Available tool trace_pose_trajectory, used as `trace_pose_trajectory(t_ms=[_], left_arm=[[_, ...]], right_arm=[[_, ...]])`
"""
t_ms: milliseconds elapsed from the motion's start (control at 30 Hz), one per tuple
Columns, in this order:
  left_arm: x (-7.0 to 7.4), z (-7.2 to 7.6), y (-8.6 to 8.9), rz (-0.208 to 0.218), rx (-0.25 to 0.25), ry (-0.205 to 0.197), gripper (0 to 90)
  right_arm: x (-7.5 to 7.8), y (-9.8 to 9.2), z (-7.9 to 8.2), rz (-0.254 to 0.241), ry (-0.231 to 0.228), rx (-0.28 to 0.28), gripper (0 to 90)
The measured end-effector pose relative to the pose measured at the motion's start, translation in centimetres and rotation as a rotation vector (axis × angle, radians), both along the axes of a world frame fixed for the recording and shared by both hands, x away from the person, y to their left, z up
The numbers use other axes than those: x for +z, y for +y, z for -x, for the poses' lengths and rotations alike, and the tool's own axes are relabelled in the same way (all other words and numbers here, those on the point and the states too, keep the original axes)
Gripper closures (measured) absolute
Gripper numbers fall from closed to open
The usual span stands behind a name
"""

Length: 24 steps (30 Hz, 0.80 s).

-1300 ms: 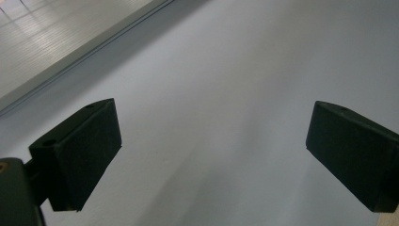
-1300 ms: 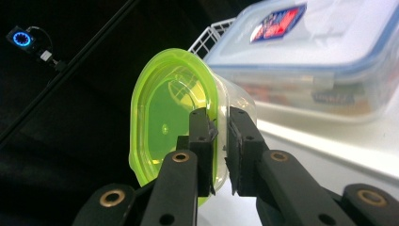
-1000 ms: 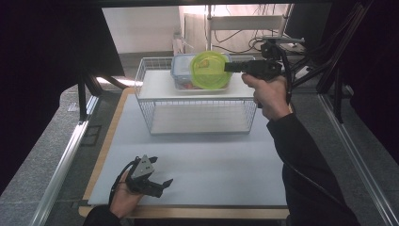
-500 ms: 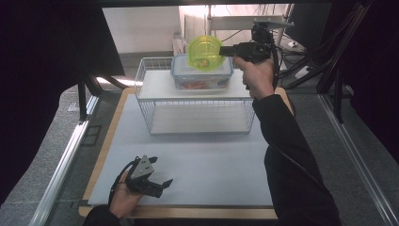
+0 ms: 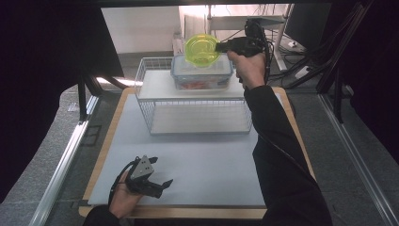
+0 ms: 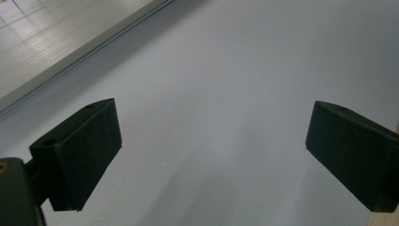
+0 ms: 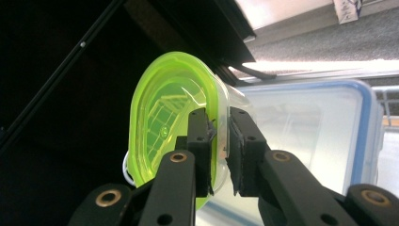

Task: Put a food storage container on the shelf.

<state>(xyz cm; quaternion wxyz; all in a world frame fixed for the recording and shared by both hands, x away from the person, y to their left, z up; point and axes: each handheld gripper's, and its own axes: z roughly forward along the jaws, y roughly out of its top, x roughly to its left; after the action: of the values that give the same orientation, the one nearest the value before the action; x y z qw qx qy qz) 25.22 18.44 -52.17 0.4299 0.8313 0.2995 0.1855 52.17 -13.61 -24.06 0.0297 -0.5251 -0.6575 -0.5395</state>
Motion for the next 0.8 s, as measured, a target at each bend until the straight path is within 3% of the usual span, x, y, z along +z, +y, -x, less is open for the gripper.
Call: trace_pose_trajectory(t_ms=[133,633,800], left_arm=[[0.0,0.0,0.0,0.0,-0.002,0.0,3.7],[-0.1,0.0,-0.1,-0.01,-0.014,0.003,3.7],[-0.1,0.0,-0.1,-0.01,-0.015,0.001,3.7]], right_arm=[[0.0,0.0,-0.5,-0.019,-0.004,-0.027,72.0],[-0.9,0.4,-1.5,-0.019,-0.015,-0.043,69.1],[-1.0,0.4,-1.6,-0.004,-0.023,-0.039,62.7]])
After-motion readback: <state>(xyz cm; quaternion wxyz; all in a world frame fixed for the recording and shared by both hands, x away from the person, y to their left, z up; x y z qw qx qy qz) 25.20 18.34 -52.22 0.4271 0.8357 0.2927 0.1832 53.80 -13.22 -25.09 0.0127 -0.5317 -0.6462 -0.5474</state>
